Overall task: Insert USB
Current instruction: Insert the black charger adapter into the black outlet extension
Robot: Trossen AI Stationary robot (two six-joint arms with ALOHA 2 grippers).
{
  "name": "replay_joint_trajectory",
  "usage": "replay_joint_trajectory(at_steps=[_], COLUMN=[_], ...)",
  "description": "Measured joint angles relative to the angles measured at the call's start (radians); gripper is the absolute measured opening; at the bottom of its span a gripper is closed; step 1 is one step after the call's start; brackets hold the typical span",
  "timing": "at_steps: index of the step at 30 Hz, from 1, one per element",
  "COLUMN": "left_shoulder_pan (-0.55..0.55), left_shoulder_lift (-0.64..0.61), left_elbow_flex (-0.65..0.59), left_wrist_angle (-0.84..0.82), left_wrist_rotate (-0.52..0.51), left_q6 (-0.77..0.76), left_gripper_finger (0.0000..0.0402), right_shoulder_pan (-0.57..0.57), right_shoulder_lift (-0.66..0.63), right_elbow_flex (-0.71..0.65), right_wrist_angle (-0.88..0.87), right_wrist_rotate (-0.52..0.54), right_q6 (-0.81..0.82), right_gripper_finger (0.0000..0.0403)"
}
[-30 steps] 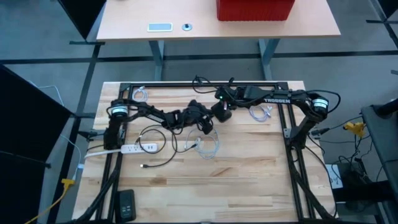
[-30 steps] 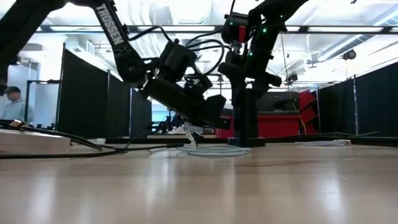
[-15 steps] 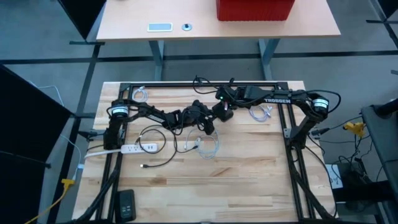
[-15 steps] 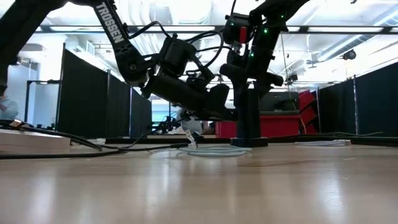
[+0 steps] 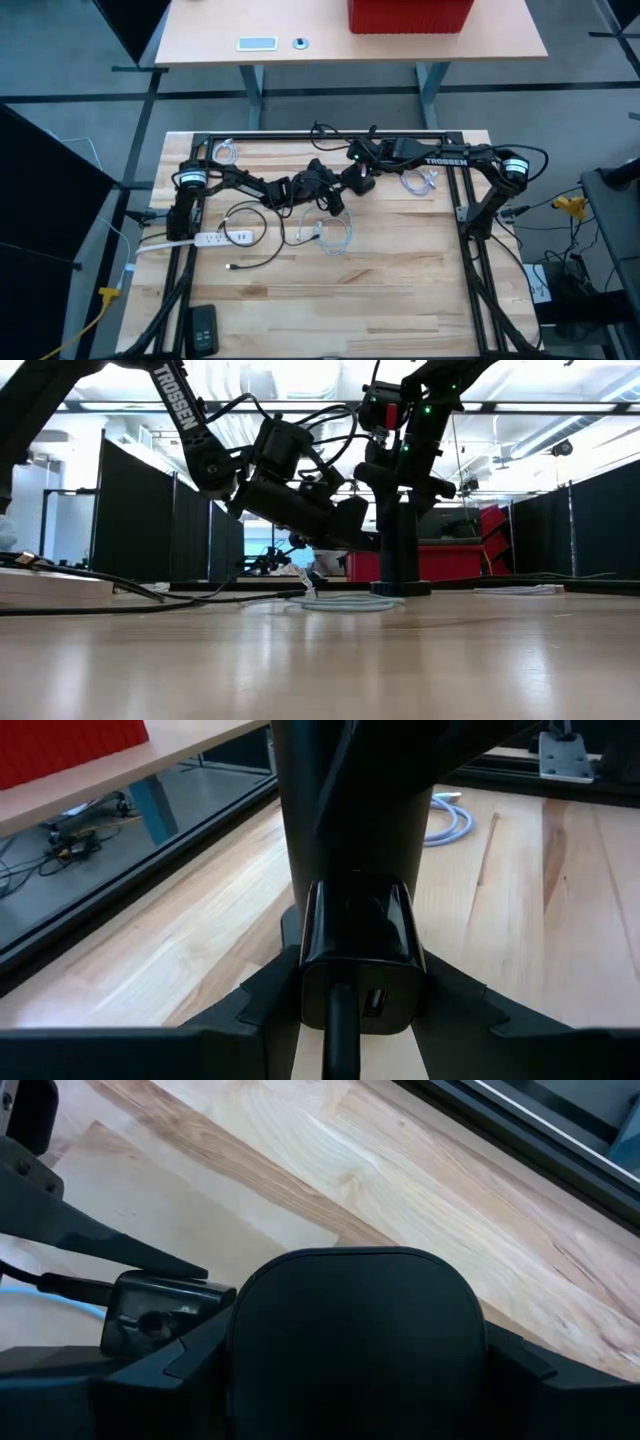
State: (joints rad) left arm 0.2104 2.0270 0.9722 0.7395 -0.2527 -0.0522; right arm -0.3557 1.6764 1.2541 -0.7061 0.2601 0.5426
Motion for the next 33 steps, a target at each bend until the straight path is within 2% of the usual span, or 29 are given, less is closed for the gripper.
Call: replay_joint_trajectory(at_steps=[16,23,33], left_shoulder_pan=[0.007,0.013,0.013], left_shoulder_lift=[0.061,0.043,0.066], left_elbow_flex=[-0.002,0.003,0.025], left_wrist_angle=[0.126,0.127,0.133], left_wrist_rotate=[0.001,0.044,0.004], left_q6=[0.112,0.091,0.032], left_gripper_finger=[0.0145,0.0145,0.0145], right_shoulder_pan=[-0.001,-0.001,-0.002], right_shoulder_lift=[0.025,0.025,0.026], right_elbow_flex=[-0.001,-0.003,-0.006], right_wrist_angle=[-0.019,-0.021,-0.025], right_wrist_rotate=[-0.026,-0.040,-0.043], right_q6=[-0.027,-0.046,-0.047], right_gripper_finger=[0.0261,0.0261,0.0261])
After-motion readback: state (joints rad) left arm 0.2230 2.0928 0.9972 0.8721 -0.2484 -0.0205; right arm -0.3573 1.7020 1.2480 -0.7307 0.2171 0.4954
